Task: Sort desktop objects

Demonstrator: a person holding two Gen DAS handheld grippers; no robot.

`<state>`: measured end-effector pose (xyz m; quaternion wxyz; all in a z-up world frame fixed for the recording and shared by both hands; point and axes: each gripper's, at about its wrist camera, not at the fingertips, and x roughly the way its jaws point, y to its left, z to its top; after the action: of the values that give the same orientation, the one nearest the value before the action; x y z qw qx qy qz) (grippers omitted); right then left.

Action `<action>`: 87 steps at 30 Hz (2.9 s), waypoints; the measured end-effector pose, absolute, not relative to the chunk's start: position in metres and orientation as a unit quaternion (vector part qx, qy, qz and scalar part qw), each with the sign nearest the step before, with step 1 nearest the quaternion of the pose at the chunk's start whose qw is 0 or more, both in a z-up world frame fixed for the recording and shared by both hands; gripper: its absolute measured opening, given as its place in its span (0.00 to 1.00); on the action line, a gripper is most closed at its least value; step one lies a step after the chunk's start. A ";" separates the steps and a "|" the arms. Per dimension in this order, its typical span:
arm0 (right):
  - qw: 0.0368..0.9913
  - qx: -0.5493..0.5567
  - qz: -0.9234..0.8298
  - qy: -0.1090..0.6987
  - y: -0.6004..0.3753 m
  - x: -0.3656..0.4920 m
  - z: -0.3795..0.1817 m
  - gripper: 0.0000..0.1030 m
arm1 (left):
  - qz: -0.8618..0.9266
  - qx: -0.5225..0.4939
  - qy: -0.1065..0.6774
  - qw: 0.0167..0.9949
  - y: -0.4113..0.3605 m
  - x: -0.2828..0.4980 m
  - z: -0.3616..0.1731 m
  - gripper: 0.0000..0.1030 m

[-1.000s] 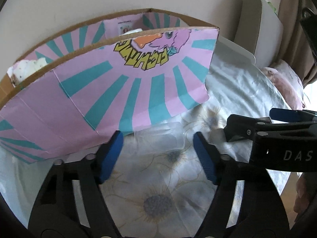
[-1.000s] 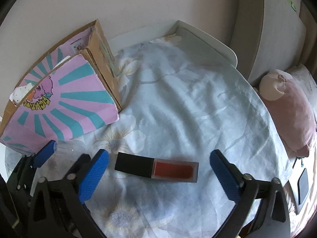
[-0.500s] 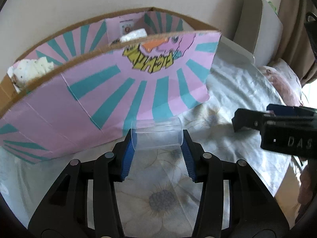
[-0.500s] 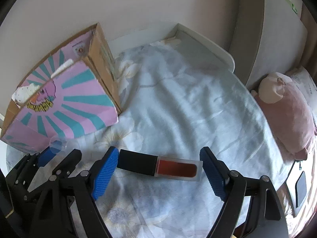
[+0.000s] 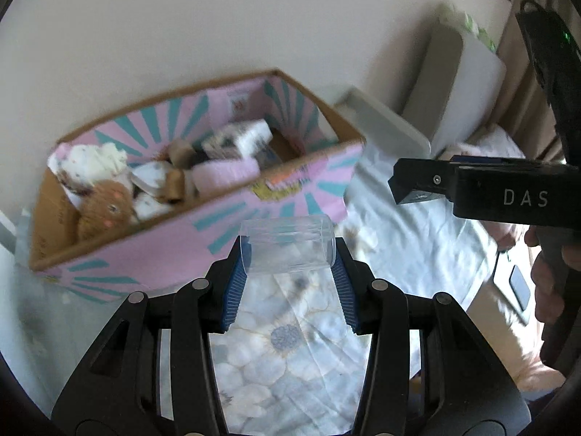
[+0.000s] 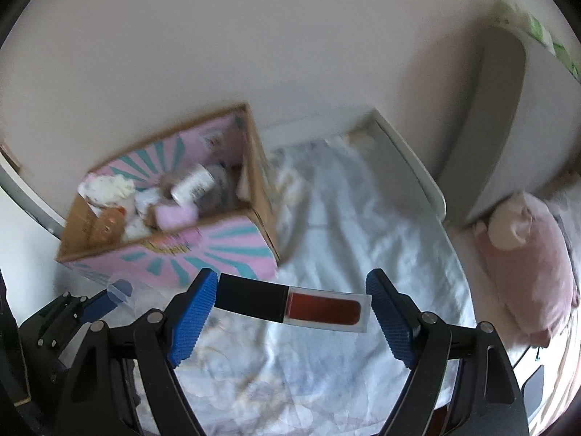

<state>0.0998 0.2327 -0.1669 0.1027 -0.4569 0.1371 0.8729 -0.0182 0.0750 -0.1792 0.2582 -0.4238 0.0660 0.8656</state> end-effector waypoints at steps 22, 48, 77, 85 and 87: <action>-0.018 -0.453 0.890 0.046 0.185 -0.004 -0.097 0.78 | 0.894 -0.411 0.018 0.178 -0.001 -0.113 -0.104 0.40; -0.088 -0.519 0.850 -0.001 0.134 -0.058 -0.147 0.78 | 0.859 -0.499 -0.020 0.117 -0.036 -0.171 -0.154 0.40; -0.042 -0.505 0.862 0.028 0.162 -0.052 -0.139 1.00 | 0.864 -0.500 -0.025 0.058 -0.044 -0.173 -0.149 1.00; -0.030 -0.499 0.866 0.014 0.158 -0.033 -0.131 1.00 | 0.868 -0.494 -0.015 0.047 -0.036 -0.158 -0.138 1.00; -0.026 -0.500 0.866 0.016 0.157 -0.028 -0.129 1.00 | 0.870 -0.491 -0.015 0.046 -0.034 -0.154 -0.134 1.00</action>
<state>-0.0275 0.1573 -0.1291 -0.0265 -0.4999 0.0159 0.8655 -0.1540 -0.0337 -0.1341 0.0462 -0.4908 -0.0147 0.8699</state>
